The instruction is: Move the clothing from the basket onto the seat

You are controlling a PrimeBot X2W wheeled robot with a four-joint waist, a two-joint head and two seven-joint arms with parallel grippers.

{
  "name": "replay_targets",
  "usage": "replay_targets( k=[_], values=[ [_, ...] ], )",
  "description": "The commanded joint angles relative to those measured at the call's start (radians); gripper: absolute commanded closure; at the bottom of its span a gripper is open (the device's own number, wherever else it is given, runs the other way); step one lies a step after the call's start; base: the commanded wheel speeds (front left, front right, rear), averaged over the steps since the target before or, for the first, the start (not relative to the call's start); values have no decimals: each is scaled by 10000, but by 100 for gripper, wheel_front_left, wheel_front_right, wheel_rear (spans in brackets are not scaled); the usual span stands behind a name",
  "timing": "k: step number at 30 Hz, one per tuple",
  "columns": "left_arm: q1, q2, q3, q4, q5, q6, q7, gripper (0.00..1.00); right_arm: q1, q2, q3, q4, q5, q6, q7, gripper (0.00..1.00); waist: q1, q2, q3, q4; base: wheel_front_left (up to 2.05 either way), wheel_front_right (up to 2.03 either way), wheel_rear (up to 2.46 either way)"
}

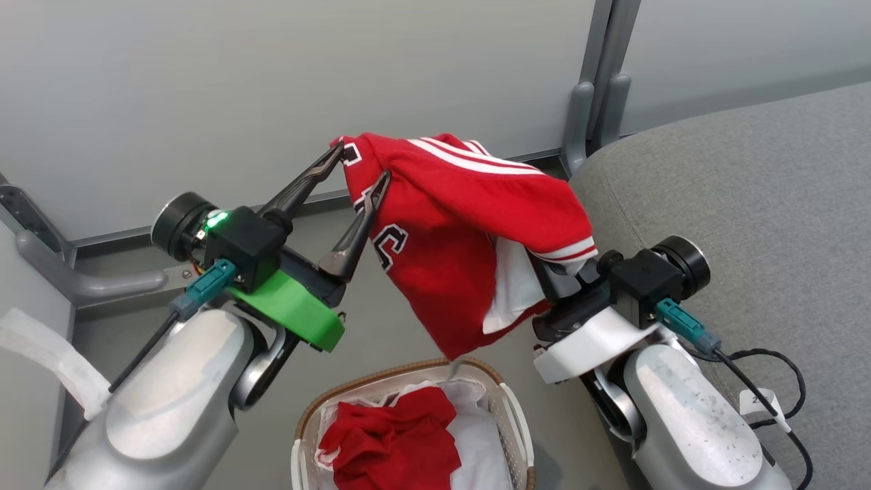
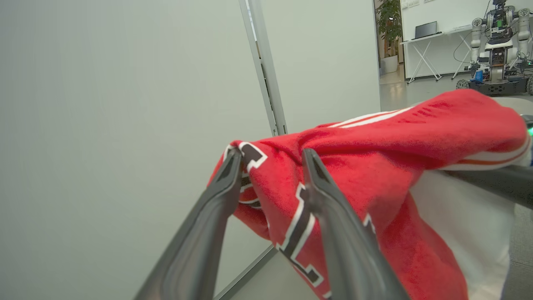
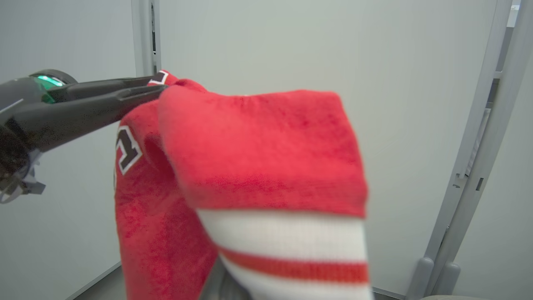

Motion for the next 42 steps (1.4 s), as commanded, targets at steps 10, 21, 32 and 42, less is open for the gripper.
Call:
replay_targets(
  k=[10, 21, 32, 42],
  values=[
    [2167, -898, 852, 184, 150, 70, -257, 0, 436, -35, -519, -303, -167, -10, -8, 100, 1, 0, -12, 18, 0, 0, 0],
    [3849, -1747, 1681, 80, 1139, -298, -252, 0, 620, -35, -1191, -163, -336, -10, -8, 100, 1, 0, 68, -2, 0, 0, 0],
    [4384, -2272, 2178, 10, 1746, -418, -250, 0, 567, -35, -2089, -229, -744, -12, -8, 100, 1, 0, 674, -965, 0, 0, 0],
    [3889, -2210, 1994, -6, 1998, -431, -251, 0, 798, -26, -2913, -403, -773, -12, -7, 100, 1, 0, 1597, -3154, 0, 0, 0]
  ],
)
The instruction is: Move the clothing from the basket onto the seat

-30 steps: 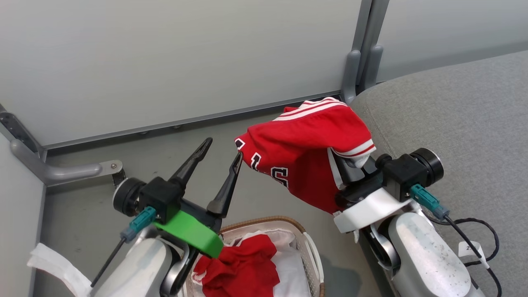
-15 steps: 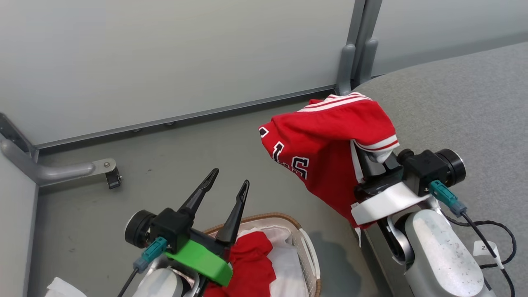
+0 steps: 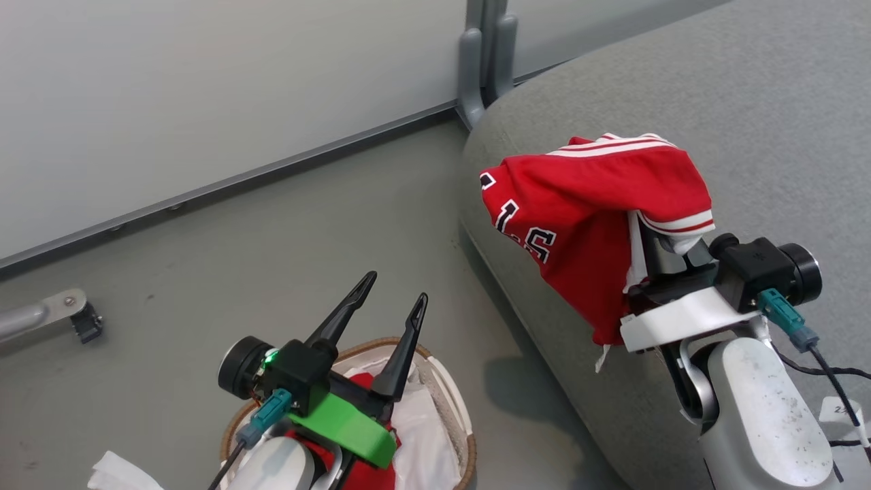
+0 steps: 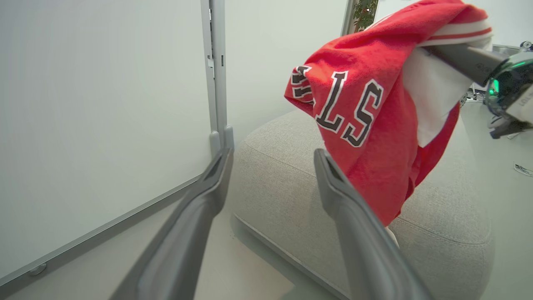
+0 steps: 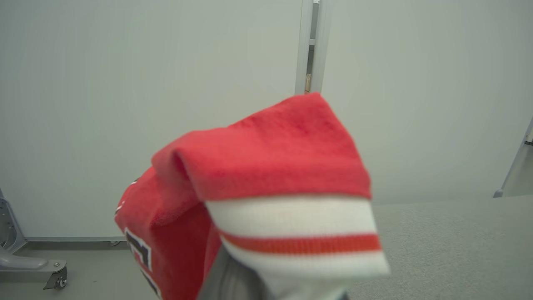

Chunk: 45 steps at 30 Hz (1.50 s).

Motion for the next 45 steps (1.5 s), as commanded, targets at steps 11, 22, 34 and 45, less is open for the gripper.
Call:
replay_targets(
  k=[11, 22, 34, 45],
  values=[
    [-567, 356, -570, 235, 47, -25, 5, 0, 459, -13, -409, -131, 558, -14, -7, 100, 0, 0, 1244, -2800, 0, 0, 0],
    [-800, 320, -1029, 324, -75, -26, 5, 0, 617, -19, -720, -105, 617, -14, -7, 100, 0, 0, 1450, -2539, 0, 0, 0],
    [-1983, 707, -2011, 114, 222, -26, 5, 0, -2666, -25, -2334, 123, -81, -14, -7, 100, 0, 0, 2732, -726, 0, 0, 0],
    [-3424, 395, -3163, -40, 322, -27, 5, 0, -7008, -632, -4922, 1764, -2100, -14, -4, 100, 0, 0, 4438, 1291, 0, 0, 0]
  ],
)
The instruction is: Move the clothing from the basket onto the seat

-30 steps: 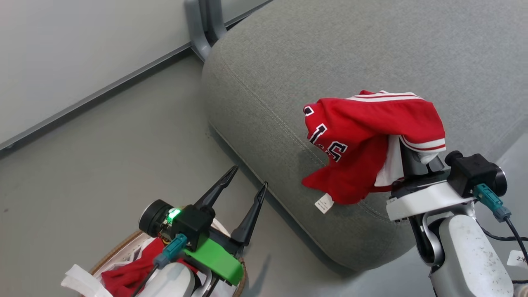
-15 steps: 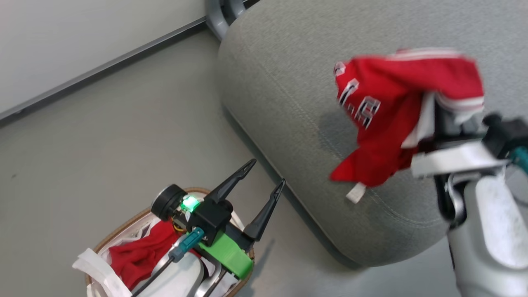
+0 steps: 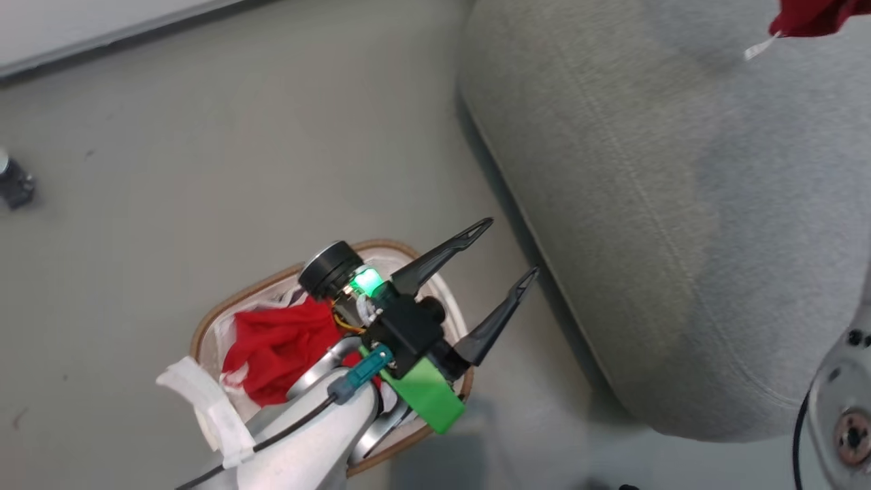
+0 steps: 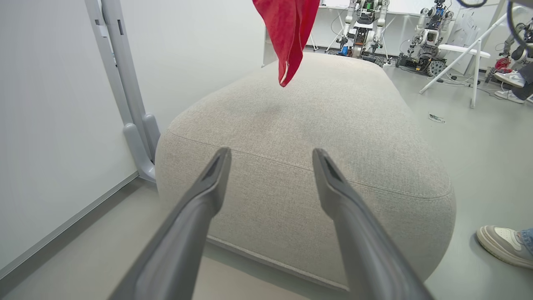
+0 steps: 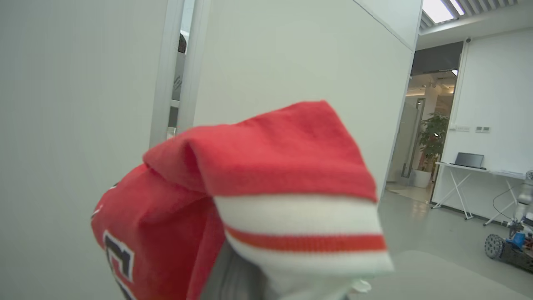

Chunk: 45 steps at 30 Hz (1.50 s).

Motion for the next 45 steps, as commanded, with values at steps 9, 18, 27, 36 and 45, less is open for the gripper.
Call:
replay_targets(
  k=[9, 18, 27, 36, 45],
  values=[
    [-754, -328, 220, 71, 337, -24, 5, 0, -728, -1132, -1924, 2019, -724, -14, -2, 100, -1, 0, 2414, 2051, 0, 0, 0],
    [-510, -51, 568, 72, 516, -24, 5, 0, 534, -670, -2299, 2931, -935, -14, -3, 100, -1, 0, 2826, 1526, 0, 0, 0],
    [-226, 168, 946, 298, 418, -24, 5, 0, 1499, -45, -2031, 2313, -772, -14, -2, 0, -1, 0, 2391, 790, 0, 0, 0],
    [319, 42, 2447, 99, 305, 111, 5, 0, 2608, 301, -740, 1743, -740, -15, -2, 0, -1, 0, 1194, 402, 0, 0, 0],
    [1386, -367, 4040, 85, 148, 55, 5, 0, 3793, 308, -38, 1688, -771, -14, -2, 0, -1, 0, -669, 576, 0, 0, 0]
  ],
)
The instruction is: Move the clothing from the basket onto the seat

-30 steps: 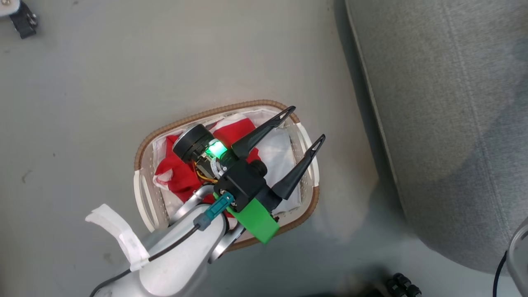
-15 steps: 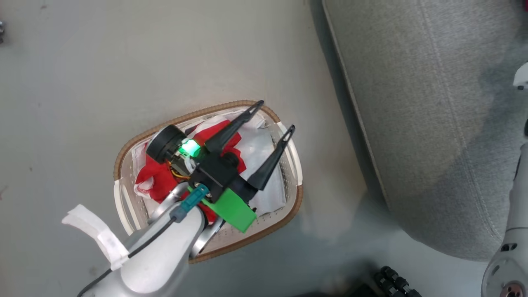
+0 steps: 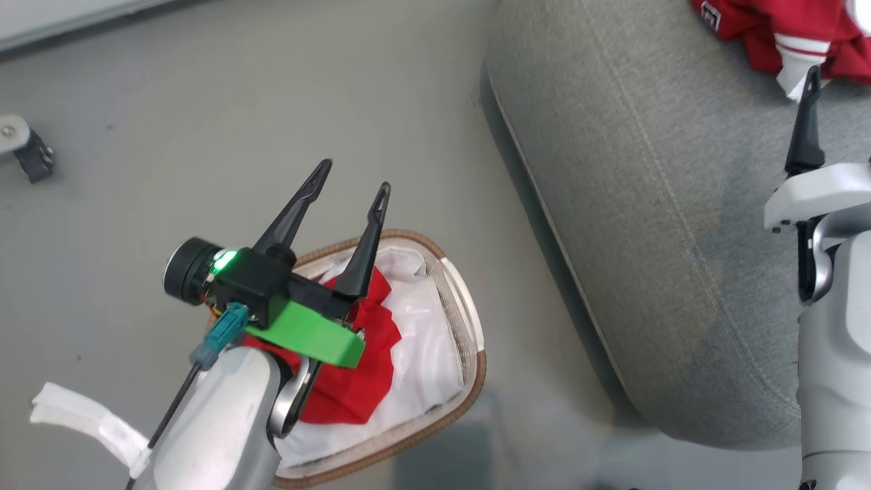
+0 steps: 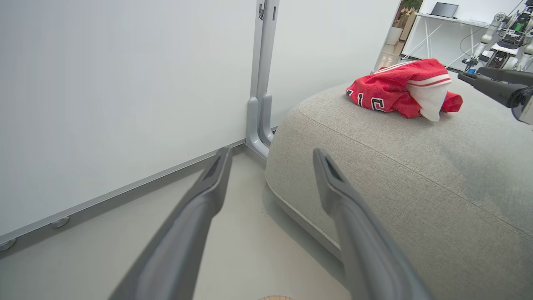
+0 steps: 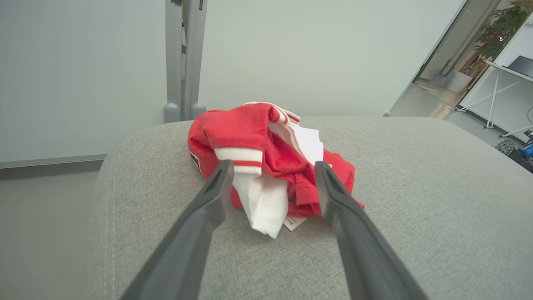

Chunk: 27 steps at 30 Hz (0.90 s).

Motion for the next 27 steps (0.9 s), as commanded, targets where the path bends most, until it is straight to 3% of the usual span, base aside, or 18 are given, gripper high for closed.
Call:
replay_targets(
  k=[1, 16, 27],
  values=[
    [367, -107, 226, 16, -16, -15, 5, 0, 285, -12, 127, -48, -27, -14, -4, 0, 0, 0, -1253, 132, 0, 0, 0],
    [2632, -1017, 2557, 221, 173, 7, 7, 0, 1816, 214, 1915, -1160, 808, -14, -3, 0, 0, 0, -3164, 1617, 0, 0, 0],
    [4398, -1338, 4062, 52, 488, 36, 5, 0, 3988, 212, 3301, -1719, 3211, -14, -3, 0, 0, 0, -4036, 2590, 0, 0, 0]
  ],
)
